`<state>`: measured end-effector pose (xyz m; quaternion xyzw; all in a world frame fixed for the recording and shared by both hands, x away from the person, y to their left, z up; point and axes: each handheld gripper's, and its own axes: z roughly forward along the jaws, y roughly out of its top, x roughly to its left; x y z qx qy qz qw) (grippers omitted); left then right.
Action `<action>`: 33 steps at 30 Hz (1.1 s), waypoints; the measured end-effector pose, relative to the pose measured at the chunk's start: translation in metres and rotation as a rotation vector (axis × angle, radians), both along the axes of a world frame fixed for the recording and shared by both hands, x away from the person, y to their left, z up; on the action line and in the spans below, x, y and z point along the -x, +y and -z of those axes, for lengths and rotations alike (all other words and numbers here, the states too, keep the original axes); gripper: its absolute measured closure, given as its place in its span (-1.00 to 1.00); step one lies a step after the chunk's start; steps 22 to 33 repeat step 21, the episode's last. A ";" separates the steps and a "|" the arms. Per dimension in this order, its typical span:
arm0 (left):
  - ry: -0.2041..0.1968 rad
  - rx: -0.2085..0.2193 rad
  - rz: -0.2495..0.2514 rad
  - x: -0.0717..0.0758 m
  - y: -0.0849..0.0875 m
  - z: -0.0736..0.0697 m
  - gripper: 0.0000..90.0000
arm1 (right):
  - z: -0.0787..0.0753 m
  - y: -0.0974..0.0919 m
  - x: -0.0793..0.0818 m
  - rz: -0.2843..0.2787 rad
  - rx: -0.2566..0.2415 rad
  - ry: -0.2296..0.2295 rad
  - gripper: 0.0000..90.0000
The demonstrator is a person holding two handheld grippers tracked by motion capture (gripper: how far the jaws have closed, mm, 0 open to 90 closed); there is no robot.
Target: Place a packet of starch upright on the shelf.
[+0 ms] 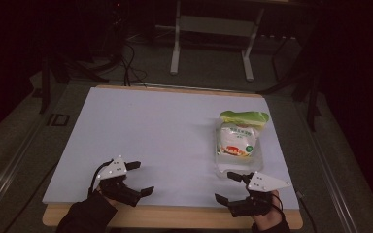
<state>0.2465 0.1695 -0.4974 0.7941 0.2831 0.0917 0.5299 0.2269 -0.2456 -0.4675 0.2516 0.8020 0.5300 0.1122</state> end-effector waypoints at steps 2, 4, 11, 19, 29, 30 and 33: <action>-0.002 -0.003 0.002 0.000 0.000 0.000 -0.99 | 0.002 -0.003 0.002 0.013 0.004 -0.001 -0.66; -0.003 -0.004 0.004 0.000 0.000 0.000 -0.99 | 0.003 -0.007 0.003 0.027 0.009 -0.001 -0.66; -0.002 -0.012 0.008 -0.001 -0.002 0.003 -0.99 | 0.004 -0.016 0.005 0.050 0.010 -0.014 -0.66; -0.003 0.003 0.005 0.000 0.001 0.005 -0.99 | 0.006 -0.018 0.002 0.055 0.008 -0.008 -0.66; -0.007 0.007 0.004 0.000 0.001 0.005 -0.99 | 0.006 -0.017 0.002 0.057 0.011 -0.011 -0.66; -0.007 0.007 0.004 0.000 0.001 0.005 -0.99 | 0.006 -0.017 0.002 0.057 0.011 -0.011 -0.66; -0.007 0.007 0.004 0.000 0.001 0.005 -0.99 | 0.006 -0.017 0.002 0.057 0.011 -0.011 -0.66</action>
